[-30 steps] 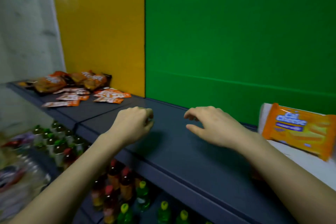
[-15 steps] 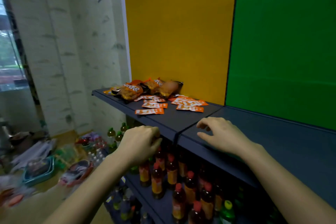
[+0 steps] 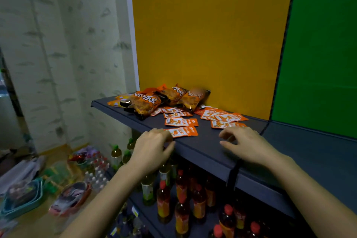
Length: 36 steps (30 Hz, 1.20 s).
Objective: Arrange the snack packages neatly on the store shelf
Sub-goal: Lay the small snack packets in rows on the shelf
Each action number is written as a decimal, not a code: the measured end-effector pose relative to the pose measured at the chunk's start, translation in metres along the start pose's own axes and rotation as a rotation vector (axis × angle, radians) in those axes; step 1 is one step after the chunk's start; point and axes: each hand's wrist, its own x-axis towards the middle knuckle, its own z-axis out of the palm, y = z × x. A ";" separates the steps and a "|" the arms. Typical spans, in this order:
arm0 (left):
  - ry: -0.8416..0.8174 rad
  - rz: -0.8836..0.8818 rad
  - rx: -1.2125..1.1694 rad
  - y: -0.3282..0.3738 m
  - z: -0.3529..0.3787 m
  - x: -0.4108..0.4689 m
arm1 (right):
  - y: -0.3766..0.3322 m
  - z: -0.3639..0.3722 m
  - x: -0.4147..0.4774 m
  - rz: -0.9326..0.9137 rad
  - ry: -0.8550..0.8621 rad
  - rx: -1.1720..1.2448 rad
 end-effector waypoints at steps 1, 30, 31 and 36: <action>-0.006 0.016 0.007 -0.006 0.008 0.012 | 0.001 0.001 0.009 0.004 0.007 -0.016; -0.471 0.366 -0.226 -0.084 0.128 0.180 | 0.046 0.009 0.094 0.605 0.127 -0.085; -0.485 0.367 -0.243 -0.084 0.130 0.182 | 0.046 0.010 0.094 0.657 0.124 -0.097; -0.576 0.337 -0.308 -0.079 0.128 0.192 | 0.042 0.021 0.098 0.932 0.072 -0.140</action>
